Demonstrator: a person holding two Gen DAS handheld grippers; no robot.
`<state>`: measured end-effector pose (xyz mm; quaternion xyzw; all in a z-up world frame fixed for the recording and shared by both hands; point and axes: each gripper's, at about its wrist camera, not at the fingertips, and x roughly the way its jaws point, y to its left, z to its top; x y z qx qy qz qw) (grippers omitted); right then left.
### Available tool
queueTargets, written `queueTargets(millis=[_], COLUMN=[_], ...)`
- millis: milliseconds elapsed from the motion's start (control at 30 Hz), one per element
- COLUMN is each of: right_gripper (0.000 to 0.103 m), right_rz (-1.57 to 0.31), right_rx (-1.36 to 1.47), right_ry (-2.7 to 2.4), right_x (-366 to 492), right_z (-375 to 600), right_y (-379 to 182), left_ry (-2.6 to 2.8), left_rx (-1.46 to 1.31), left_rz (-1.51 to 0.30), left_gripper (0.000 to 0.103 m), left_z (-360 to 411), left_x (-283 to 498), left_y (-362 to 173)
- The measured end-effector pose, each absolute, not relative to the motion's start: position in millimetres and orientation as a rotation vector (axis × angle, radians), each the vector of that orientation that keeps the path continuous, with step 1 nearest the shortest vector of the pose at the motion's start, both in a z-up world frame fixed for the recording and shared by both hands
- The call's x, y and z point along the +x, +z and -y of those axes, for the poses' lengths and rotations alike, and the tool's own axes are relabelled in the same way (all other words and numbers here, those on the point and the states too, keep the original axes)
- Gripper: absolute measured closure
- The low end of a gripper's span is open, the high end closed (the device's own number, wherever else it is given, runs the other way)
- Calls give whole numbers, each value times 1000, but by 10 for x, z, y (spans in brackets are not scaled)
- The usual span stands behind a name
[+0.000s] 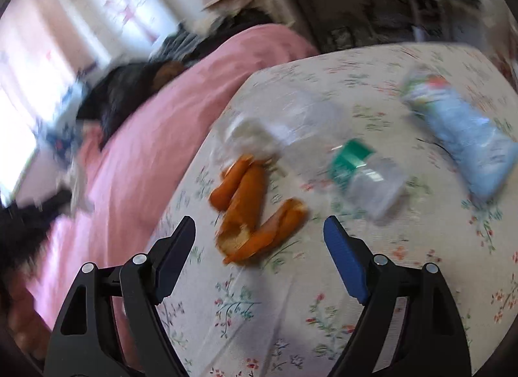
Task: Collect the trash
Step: 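Grasp the white tissue with the left tool while the right tool grasps an orange peel, then carry the tissue and orange peel over the yellow bucket with both tools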
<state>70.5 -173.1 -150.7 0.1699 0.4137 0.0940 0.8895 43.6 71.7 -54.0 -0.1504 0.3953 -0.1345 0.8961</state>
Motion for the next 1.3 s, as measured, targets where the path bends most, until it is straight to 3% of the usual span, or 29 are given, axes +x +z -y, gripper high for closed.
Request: queueTargets(millis=[200,267,533,600,1000,1300], right_gripper=[24,29,79,84,85,85], right_rz=[-879,-890,-944,-967,-1044,-878], right_rx=[250,257,173,175,178,340], right_ry=[151,144,156,156,112,207], right_x=[752,779,652,581,-218,-482], right_z=[1531,1543,1640,1696,2000,2116], right_y=[-1689,-1743,-1752,-1746,-1610,-1323], left_ry=[-277,-274,-269,-273,-309,-359], left_rx=[-295,-291,-269,-264,-241,-220], left_rz=[-834,-842,-843,-844,-877,-877], left_gripper=[89,89,89,89,89,89], left_z=[-701,-696,-678,-665,-599,-492], left_x=[453,473,460,445,391,357], left_y=[-556,-558,-541,-545,-605,-613])
